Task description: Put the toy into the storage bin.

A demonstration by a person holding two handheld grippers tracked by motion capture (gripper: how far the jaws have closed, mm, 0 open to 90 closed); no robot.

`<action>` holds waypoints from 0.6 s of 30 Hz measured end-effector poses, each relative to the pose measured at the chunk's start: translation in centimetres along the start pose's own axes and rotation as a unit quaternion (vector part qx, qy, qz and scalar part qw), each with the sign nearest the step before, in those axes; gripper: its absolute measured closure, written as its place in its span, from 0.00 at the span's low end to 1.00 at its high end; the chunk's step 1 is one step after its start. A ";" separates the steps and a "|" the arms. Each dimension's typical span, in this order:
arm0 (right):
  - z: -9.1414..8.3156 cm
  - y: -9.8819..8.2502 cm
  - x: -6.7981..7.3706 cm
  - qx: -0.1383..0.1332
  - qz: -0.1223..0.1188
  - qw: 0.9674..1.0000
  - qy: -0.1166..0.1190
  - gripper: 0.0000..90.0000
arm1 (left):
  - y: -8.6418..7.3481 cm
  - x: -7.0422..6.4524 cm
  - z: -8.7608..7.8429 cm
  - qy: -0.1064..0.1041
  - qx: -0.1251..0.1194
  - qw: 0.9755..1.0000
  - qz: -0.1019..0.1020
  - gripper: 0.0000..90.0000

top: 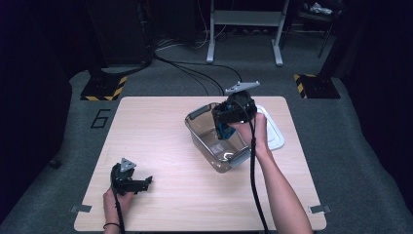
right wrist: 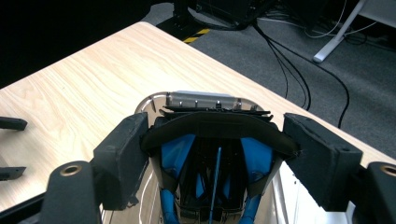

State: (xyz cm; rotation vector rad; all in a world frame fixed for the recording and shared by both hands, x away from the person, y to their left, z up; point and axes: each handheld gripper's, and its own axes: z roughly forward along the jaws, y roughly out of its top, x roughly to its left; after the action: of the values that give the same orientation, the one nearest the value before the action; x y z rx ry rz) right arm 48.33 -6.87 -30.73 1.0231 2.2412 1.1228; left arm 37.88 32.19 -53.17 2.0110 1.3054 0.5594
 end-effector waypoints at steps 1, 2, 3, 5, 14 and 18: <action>0.0 0.0 0.0 0.000 0.000 1.000 0.000 0.27 | 0.0 0.0 0.0 0.000 0.000 1.000 0.000 0.02; 0.1 -0.2 0.0 0.000 -0.001 1.000 0.001 0.27 | 0.0 0.0 0.0 0.000 0.000 1.000 0.000 0.02; 0.3 -0.4 0.0 0.003 0.003 1.000 0.001 0.27 | 0.0 0.0 0.0 0.000 0.000 1.000 0.000 0.02; 0.5 -0.7 0.1 0.005 0.002 1.000 0.002 0.27 | 0.0 0.0 0.0 0.000 0.000 1.000 0.000 0.02; 1.5 -2.3 0.0 0.013 0.013 1.000 -0.002 0.27 | 0.0 0.0 0.0 0.000 0.000 1.000 0.000 0.02; 1.8 -3.2 -0.2 0.018 0.020 1.000 -0.002 0.27 | 0.0 0.0 0.0 0.000 0.000 1.000 0.000 0.02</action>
State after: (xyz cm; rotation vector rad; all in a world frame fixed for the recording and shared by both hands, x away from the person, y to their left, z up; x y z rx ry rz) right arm 48.26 -7.37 -34.34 1.0888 2.2539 1.0997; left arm 37.89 32.20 -53.18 2.0102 1.3054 0.5593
